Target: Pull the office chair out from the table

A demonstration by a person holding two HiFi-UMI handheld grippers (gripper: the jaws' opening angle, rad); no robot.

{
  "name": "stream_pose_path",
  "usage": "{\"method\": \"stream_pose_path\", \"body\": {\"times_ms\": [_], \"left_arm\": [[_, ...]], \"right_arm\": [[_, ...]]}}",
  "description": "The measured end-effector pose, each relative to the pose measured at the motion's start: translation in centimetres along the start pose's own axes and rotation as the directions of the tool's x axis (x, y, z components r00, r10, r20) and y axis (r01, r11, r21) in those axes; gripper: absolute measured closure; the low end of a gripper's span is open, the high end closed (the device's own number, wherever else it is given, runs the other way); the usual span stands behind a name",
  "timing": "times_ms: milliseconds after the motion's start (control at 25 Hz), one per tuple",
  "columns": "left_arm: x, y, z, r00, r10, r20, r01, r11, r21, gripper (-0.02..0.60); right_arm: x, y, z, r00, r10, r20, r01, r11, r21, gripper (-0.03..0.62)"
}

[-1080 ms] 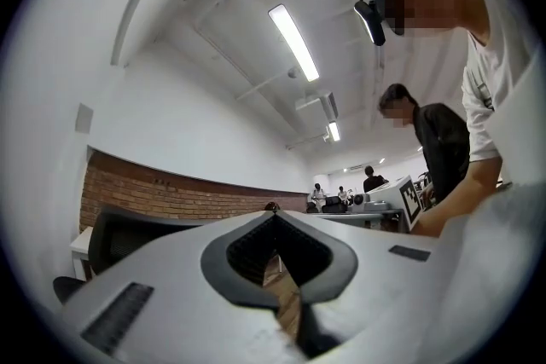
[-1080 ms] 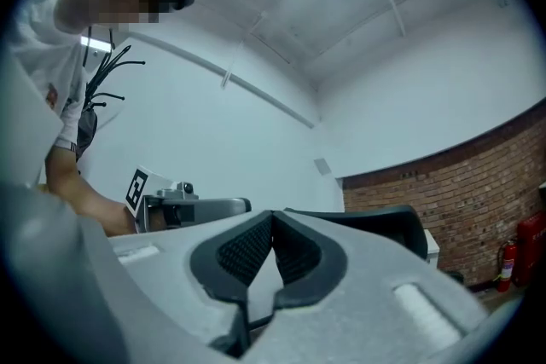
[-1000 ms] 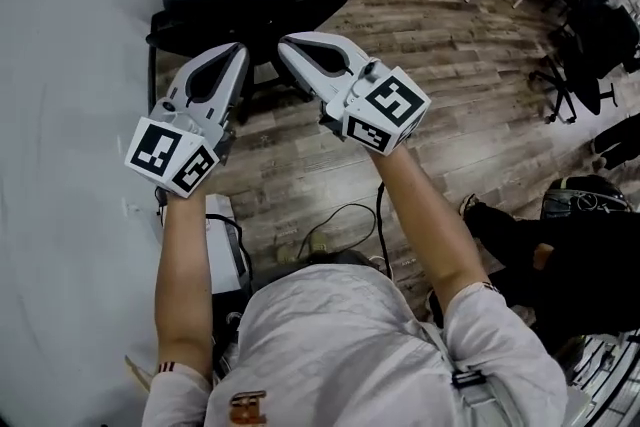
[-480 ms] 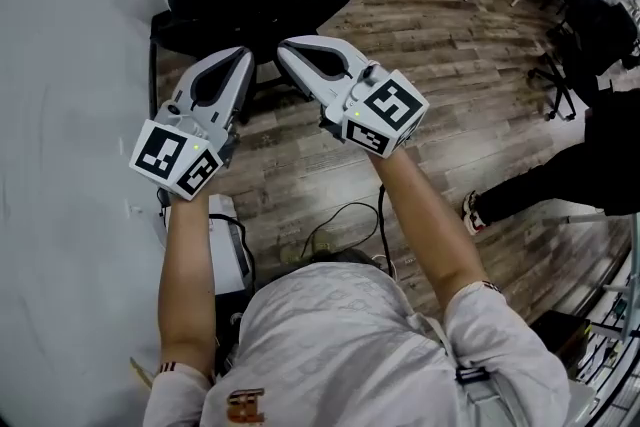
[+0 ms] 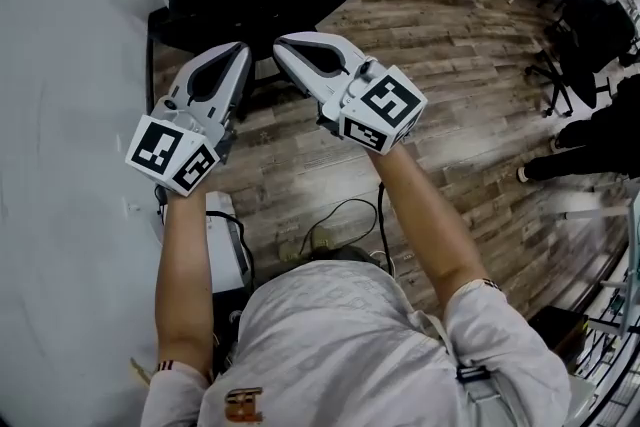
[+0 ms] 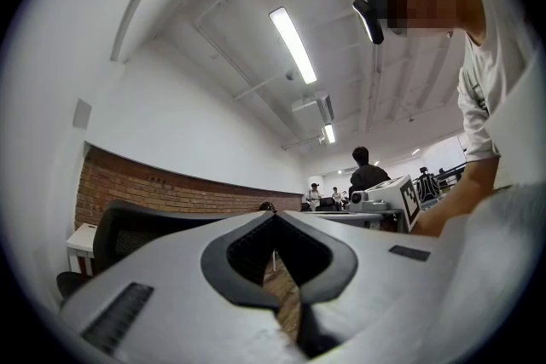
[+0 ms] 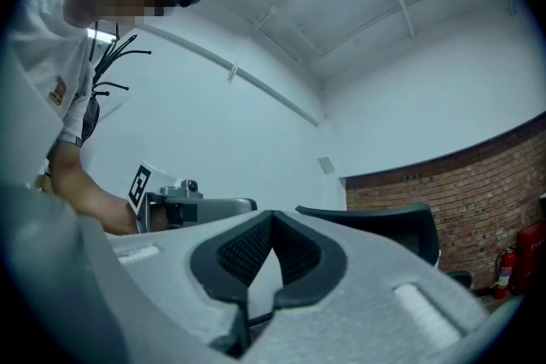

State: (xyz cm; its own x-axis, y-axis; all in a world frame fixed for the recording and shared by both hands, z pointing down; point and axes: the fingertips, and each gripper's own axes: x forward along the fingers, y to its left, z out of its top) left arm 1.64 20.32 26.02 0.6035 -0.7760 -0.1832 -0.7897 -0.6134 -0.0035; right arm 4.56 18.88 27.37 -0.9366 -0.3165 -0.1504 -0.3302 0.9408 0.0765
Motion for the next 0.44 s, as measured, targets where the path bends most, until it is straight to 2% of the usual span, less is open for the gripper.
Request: {"method": "stream_pose_path", "body": {"times_ms": [440], "left_arm": [[-0.41, -0.42, 0.10, 1.000, -0.009, 0.009, 0.009, 1.000, -0.006, 0.581]], "right_arm": [[-0.24, 0.58, -0.10, 1.000, -0.001, -0.006, 0.001, 1.000, -0.001, 0.594]]}}
